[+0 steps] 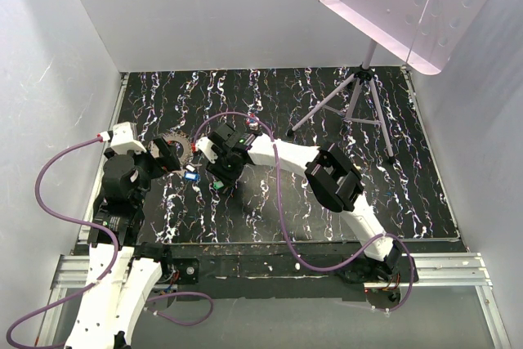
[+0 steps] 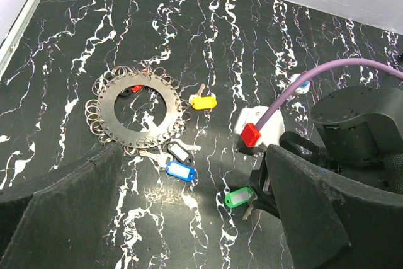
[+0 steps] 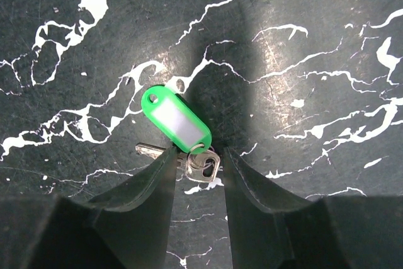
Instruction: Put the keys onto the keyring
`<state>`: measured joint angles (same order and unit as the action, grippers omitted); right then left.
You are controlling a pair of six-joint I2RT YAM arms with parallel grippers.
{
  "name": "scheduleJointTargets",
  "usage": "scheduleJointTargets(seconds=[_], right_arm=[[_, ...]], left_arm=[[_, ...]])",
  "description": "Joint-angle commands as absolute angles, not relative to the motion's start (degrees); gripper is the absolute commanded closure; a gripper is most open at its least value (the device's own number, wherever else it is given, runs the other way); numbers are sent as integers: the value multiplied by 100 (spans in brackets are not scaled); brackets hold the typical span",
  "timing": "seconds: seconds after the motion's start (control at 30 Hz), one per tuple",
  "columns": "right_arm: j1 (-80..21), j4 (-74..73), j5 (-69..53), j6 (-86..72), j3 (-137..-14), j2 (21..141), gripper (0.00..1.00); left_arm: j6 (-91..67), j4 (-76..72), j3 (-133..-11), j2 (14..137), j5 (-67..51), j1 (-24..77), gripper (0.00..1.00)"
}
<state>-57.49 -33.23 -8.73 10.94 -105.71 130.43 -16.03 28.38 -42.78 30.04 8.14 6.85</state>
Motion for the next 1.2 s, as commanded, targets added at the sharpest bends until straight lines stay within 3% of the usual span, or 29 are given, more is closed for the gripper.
scheduleJointTargets(seconds=[0.0, 0.77, 1.03, 1.17], right_arm=[[-5748, -3375, -826, 1178, -10732, 13105, 57], [-5695, -3454, -870, 1283, -10696, 12788, 83], [-5616, -3480, -1002, 1309, -10635, 12692, 99], [-5572, -3480, -1203, 1301, -10582, 12621, 99]], left_arm=[[-1529, 2795, -4254, 2980, 809, 650, 2], [-1529, 2795, -4263, 2971, 817, 642, 2], [-1529, 2795, -4254, 2971, 800, 642, 2], [-1529, 2795, -4254, 2979, 800, 650, 2]])
